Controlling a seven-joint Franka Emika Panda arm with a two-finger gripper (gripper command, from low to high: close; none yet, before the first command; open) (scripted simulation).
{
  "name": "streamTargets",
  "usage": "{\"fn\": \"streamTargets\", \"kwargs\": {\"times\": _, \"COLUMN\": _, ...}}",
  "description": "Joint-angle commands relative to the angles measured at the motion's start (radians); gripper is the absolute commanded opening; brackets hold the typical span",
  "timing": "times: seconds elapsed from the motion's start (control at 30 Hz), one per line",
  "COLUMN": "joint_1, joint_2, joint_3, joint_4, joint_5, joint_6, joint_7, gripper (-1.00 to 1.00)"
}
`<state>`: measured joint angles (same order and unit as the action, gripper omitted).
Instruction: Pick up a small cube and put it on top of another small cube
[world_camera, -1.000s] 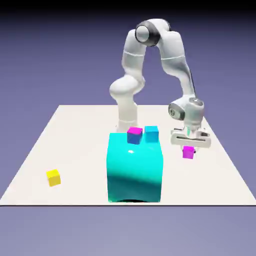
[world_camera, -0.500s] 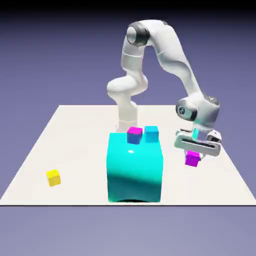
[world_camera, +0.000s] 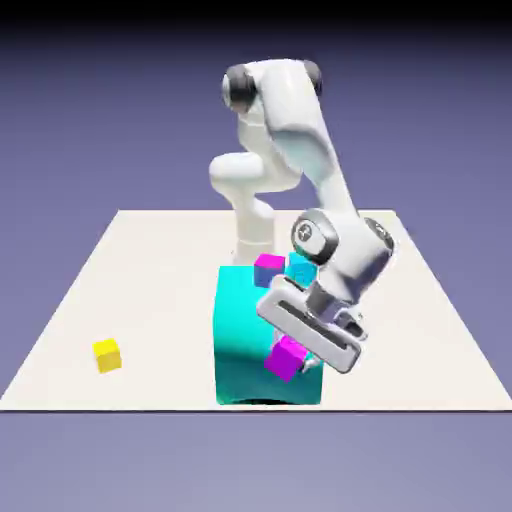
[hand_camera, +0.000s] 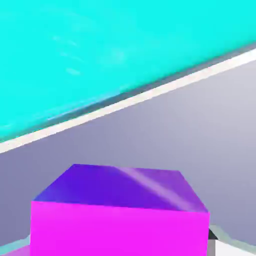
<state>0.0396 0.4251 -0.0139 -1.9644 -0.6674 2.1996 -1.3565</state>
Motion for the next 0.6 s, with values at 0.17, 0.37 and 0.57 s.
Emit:
{"fn": "streamTargets", "kwargs": {"times": 0.17, "joint_1": -0.077, "joint_2": 0.014, "joint_3": -0.2, "joint_4": -0.057, "joint_5": 0.19, "joint_6": 0.057, "joint_7": -0.018, "gripper": -1.0}}
{"fn": "streamTargets", "kwargs": {"times": 0.37, "joint_1": -0.047, "joint_2": 0.009, "joint_3": -0.399, "joint_4": -0.118, "joint_5": 0.451, "joint_6": 0.1, "joint_7": -0.011, "gripper": -1.0}}
{"fn": "streamTargets", "kwargs": {"times": 0.57, "joint_1": -0.017, "joint_2": 0.004, "joint_3": -0.598, "joint_4": -0.179, "joint_5": 0.712, "joint_6": 0.144, "joint_7": -0.005, "gripper": -1.0}}
